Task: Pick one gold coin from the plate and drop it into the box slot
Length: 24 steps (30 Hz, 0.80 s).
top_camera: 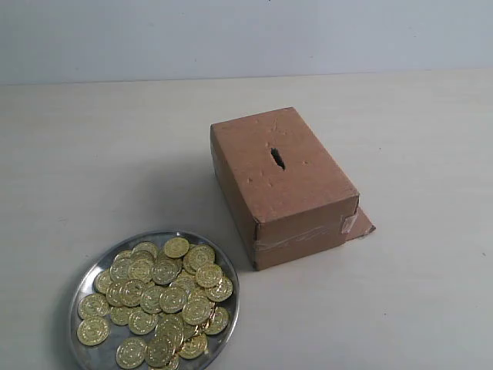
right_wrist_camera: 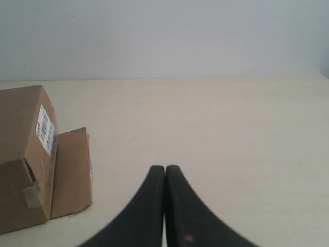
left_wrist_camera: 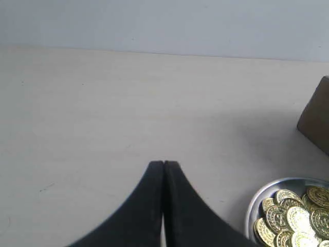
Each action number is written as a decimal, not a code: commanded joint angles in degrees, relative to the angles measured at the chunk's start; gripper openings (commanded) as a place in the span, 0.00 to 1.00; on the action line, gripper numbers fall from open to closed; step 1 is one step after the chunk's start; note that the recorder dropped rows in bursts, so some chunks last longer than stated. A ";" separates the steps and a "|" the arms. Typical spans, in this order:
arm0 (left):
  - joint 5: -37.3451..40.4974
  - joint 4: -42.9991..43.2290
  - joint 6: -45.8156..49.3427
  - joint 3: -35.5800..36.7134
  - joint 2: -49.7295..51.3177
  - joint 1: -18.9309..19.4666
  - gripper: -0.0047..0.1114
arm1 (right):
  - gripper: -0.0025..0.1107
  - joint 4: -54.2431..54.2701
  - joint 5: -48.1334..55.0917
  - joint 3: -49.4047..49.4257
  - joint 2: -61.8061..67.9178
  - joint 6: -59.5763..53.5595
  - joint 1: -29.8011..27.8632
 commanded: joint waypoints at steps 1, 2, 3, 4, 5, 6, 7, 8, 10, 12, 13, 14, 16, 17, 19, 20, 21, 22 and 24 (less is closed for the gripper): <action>-0.68 1.62 0.63 -0.01 -0.33 0.10 0.04 | 0.02 -0.21 -0.82 0.26 -0.28 0.00 -0.32; -0.68 1.87 0.63 -0.01 -0.33 0.10 0.04 | 0.02 -0.21 -0.82 0.26 -0.28 0.00 -0.32; -0.93 1.87 0.63 -0.01 -0.33 0.10 0.04 | 0.02 -0.21 -0.82 0.26 -0.28 0.00 -0.32; -1.64 1.62 0.25 -0.01 -0.33 0.10 0.04 | 0.02 -0.21 -0.82 0.26 -0.28 0.00 -0.32; -2.65 1.07 -0.92 -0.01 -0.33 0.10 0.04 | 0.02 -0.21 -0.82 0.26 -0.28 0.00 -0.32; -4.20 0.00 -2.55 -0.01 -0.33 0.10 0.04 | 0.02 -0.21 -0.82 0.26 -0.28 0.00 -0.32; -7.02 -0.90 -4.59 -0.01 -0.33 0.10 0.04 | 0.02 -0.31 -0.82 0.26 -0.28 0.00 -0.32; -10.81 -1.65 -6.60 -0.01 -0.33 0.10 0.04 | 0.02 -0.31 -0.82 0.26 -0.28 0.00 -0.32; -14.53 -1.65 -8.23 -0.01 -0.33 0.10 0.04 | 0.02 -0.31 -0.82 0.26 -0.28 0.00 -0.32; -18.16 -1.96 -9.85 -0.01 -0.33 0.10 0.04 | 0.02 -1.50 -0.94 0.26 -0.28 -0.48 -0.32; -18.97 -2.39 -11.99 -0.01 -0.33 0.10 0.04 | 0.02 -3.06 -2.01 0.26 -0.28 -1.22 -0.32; -19.65 -2.39 -12.28 -0.01 -0.33 0.10 0.04 | 0.02 -3.18 -3.69 0.26 -0.28 -1.22 -0.32; -20.28 -2.50 -12.28 -0.01 -0.33 0.10 0.04 | 0.02 0.09 -8.90 0.26 -0.28 0.38 -0.32; -20.27 -3.32 -12.38 -0.01 -0.33 0.10 0.04 | 0.02 2.78 -11.00 0.26 -0.28 1.94 -0.32; -20.27 -4.39 -14.03 -0.01 -0.33 0.10 0.04 | 0.02 8.37 -15.62 0.26 -0.28 5.05 -0.32; -20.27 -4.39 -15.12 -0.01 -0.33 0.10 0.04 | 0.02 9.98 -17.07 0.26 -0.28 6.01 -0.32; -20.27 -4.39 -16.39 -0.01 -0.33 0.10 0.04 | 0.02 11.42 -18.20 0.26 -0.28 6.28 -0.32; -20.27 -4.39 -18.13 -0.01 -0.33 0.10 0.04 | 0.02 12.21 -19.71 0.26 -0.28 6.28 -0.32; -20.27 -4.39 -20.52 -0.01 -0.33 0.10 0.04 | 0.02 13.42 -21.76 0.26 -0.28 6.42 -0.32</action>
